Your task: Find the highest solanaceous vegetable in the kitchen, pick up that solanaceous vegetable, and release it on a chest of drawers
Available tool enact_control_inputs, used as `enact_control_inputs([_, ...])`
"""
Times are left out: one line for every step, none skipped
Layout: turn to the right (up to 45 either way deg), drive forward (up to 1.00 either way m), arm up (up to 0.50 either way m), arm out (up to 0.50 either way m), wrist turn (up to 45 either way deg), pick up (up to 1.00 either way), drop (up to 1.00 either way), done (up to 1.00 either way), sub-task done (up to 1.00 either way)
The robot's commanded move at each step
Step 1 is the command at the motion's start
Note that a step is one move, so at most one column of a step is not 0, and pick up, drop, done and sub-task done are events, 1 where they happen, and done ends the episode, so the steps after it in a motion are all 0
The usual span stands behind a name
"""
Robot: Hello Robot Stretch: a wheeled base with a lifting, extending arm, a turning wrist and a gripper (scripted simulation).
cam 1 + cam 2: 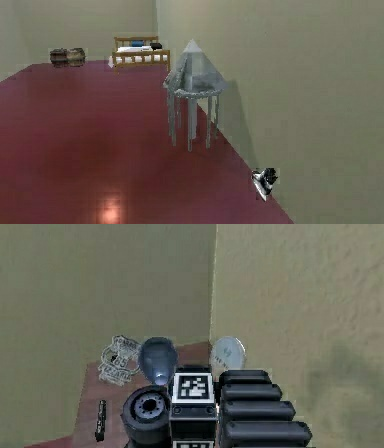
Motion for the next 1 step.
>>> enact_control_inputs([18.0, 0.0, 0.0, 0.0, 0.0, 0.0, 0.0, 0.0, 0.0])
